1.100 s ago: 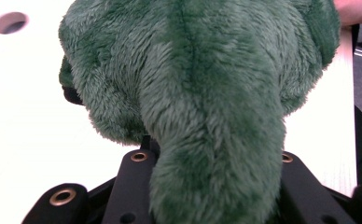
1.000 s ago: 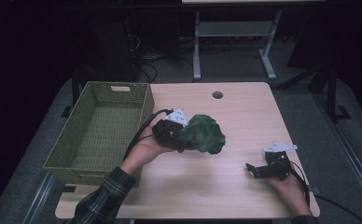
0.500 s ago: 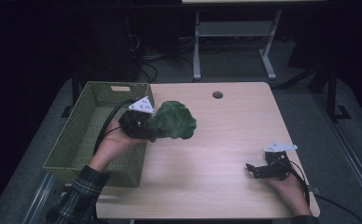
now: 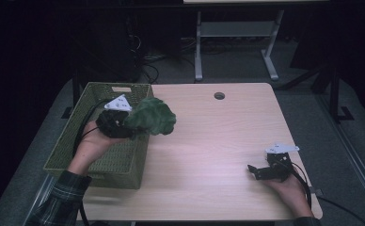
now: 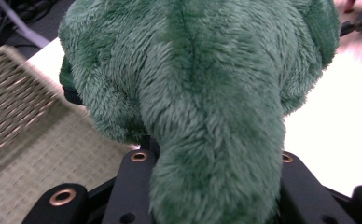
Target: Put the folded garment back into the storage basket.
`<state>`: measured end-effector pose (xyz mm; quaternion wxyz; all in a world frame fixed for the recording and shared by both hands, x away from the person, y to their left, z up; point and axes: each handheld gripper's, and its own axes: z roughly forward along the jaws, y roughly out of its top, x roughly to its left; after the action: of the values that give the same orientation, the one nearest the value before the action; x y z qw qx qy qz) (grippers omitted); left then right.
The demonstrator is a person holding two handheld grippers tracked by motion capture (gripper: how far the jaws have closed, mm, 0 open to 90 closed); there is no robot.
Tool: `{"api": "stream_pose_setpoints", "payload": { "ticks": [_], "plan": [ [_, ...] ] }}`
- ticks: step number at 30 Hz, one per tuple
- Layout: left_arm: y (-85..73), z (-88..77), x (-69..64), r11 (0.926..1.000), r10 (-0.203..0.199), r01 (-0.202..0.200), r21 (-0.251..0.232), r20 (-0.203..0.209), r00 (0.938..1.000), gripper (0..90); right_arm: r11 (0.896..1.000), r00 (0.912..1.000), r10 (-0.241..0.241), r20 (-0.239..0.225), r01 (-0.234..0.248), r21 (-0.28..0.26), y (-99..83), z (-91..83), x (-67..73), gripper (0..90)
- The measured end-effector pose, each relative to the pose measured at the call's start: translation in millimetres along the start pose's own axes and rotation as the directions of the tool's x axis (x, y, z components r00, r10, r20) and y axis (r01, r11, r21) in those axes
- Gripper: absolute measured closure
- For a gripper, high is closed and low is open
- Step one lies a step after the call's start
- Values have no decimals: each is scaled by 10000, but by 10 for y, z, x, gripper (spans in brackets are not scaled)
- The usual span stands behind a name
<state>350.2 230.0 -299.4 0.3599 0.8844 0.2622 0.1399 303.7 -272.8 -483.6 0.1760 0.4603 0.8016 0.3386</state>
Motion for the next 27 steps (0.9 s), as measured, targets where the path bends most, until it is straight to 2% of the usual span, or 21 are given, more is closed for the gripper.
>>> {"api": "stream_pose_setpoints", "payload": {
  "ticks": [6, 8, 10, 13, 14, 16, 17, 19, 22, 23, 27],
  "plan": [
    [-170, -216, 149, 9984, -528, 514, -247, -604, 9968, 668, 10000, 10000, 7, -2, -7, 2, 0, 0, 1, 27],
    [-197, -240, 172, 9980, -574, 554, -299, -704, 9959, 668, 10000, 10000, 1, 1, -1, -2, 0, 0, 0, 27],
    [-287, -303, 231, 9967, -804, 785, -215, -1045, 9913, 667, 10000, 10000, 3, 0, -3, -1, 0, 0, 0, 27],
    [-398, -332, 307, 9947, -1025, 1017, -126, -1307, 9861, 668, 10000, 10000, 1, 2, -1, -1, 0, 0, 0, 27],
    [-398, -332, 307, 9947, -1025, 1017, -126, -1307, 9861, 667, 10000, 10000, 10, 7, -10, -2, 0, 0, 1, 27],
    [-488, -334, 365, 9924, -1223, 1224, -81, -1506, 9810, 667, 10000, 10000, 17, 12, -17, -1, -1, -1, 2, 27],
    [-583, -324, 421, 9889, -1467, 1484, -33, -1716, 9742, 668, 10000, 10000, 14, 13, -14, -3, -1, 0, 2, 27],
    [-678, -310, 477, 9844, -1709, 1755, 73, -1926, 9663, 667, 10000, 10000, 8, 12, -8, -1, -1, -1, 2, 27],
    [-771, -290, 533, 9802, -1908, 1976, 139, -2018, 9607, 668, 10000, 10000, 34, 17, -34, -10, 0, 0, 3, 27],
    [-855, -260, 578, 9760, -2065, 2165, 242, -2140, 9548, 668, 10000, 10000, 32, 17, -32, -8, 0, -1, 3, 27],
    [-957, -205, 631, 9728, -2128, 2276, 419, -2254, 9508, 667, 10000, 10000, 40, 17, -40, -13, 0, 0, 4, 27]
  ]
}}
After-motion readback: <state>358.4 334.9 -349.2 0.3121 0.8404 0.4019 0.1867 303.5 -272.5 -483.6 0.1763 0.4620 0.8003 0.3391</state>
